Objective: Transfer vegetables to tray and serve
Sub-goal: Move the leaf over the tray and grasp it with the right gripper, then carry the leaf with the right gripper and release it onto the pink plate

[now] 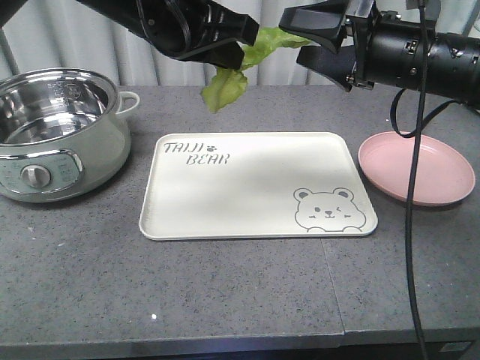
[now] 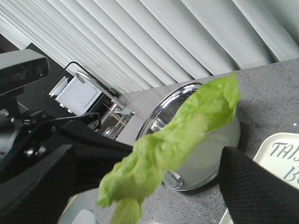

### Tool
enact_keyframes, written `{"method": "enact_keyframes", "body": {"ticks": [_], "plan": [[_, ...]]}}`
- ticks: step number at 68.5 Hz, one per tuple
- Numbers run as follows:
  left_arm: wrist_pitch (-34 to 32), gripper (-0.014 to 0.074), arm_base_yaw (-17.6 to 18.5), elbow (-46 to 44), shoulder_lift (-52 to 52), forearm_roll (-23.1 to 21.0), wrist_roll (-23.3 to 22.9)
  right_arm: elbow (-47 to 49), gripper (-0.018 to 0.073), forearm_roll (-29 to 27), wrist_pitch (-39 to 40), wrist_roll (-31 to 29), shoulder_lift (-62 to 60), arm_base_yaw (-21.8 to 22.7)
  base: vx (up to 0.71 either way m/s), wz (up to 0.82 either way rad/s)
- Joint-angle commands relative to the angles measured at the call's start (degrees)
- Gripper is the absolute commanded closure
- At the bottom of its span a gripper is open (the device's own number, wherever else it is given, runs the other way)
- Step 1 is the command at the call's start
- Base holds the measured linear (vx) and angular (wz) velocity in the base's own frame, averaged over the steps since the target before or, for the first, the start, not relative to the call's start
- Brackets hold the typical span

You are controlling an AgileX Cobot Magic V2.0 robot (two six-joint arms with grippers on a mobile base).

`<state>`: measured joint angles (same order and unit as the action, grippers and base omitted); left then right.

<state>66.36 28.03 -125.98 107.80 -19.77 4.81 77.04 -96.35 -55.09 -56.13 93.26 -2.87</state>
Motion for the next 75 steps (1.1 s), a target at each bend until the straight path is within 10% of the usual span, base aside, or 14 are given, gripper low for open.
{"method": "enact_keyframes", "body": {"ticks": [1,16,32,52,75], "plan": [[-3.70,0.0603,1.48,-1.60,-3.25,-1.62,0.07,2.00,-0.0034,-7.81,-0.98,-0.01,-2.19,0.10,0.00,0.00],[-3.70,0.0603,2.90,-1.60,-3.25,-1.68,0.07,2.00,0.0102,-7.81,-0.99,-0.01,-2.19,0.10,0.00,0.00],[-3.64,0.0603,3.25,-1.60,-3.25,-1.68,0.07,2.00,0.0568,-7.77,-0.99,-1.88,-2.19,0.10,0.00,0.00],[-3.50,0.0558,3.25,-1.60,-3.25,-1.68,0.07,2.00,0.0569,-7.77,-1.38,-3.30,-2.19,0.10,0.00,0.00],[-3.56,0.0172,3.19,-1.60,-4.88,-2.12,0.61,2.00,0.0565,-4.67,-2.11,-3.30,-2.25,0.15,0.00,0.00]]}}
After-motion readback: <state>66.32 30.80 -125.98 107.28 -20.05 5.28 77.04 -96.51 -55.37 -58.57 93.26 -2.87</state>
